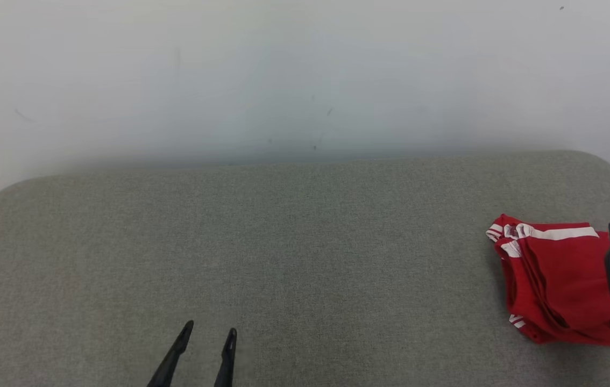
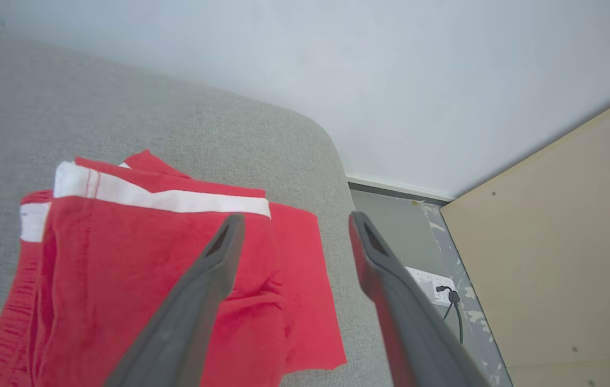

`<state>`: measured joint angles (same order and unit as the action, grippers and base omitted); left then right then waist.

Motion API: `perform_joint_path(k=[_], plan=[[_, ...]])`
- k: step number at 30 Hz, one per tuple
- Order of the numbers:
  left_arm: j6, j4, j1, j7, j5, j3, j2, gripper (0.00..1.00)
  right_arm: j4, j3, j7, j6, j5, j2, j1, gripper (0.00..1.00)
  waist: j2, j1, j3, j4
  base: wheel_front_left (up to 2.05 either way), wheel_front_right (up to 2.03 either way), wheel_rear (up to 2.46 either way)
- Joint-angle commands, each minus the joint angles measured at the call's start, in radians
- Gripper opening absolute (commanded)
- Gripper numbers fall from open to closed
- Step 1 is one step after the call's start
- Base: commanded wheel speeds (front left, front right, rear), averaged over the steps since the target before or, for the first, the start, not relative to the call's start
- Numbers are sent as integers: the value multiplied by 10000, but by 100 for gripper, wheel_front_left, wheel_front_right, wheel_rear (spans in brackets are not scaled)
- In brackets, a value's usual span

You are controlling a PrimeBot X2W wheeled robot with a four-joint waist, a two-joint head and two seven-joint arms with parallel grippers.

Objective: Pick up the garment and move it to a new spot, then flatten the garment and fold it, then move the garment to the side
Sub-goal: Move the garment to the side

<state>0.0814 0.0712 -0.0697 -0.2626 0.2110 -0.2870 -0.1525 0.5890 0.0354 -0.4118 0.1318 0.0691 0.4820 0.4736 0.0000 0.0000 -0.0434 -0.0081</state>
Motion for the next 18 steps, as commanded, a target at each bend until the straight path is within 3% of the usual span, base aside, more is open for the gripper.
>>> perform_joint_path(k=[1,10,18], plan=[[-139,-68,121,-30,-88,120,28,100,-210,60,322,-28,-51,-180,-118,100,0,0,-1,16,0,0,0],[-783,153,-6,10,338,881,300,100,-1593,42,2365,-28,-1565,-1480,-1185,100,0,0,-193,101,0,0,0],[-1298,364,-121,-22,526,1360,436,100,-3155,-207,3535,-28,-2492,-2386,-2747,100,0,0,-377,171,0,0,0]])
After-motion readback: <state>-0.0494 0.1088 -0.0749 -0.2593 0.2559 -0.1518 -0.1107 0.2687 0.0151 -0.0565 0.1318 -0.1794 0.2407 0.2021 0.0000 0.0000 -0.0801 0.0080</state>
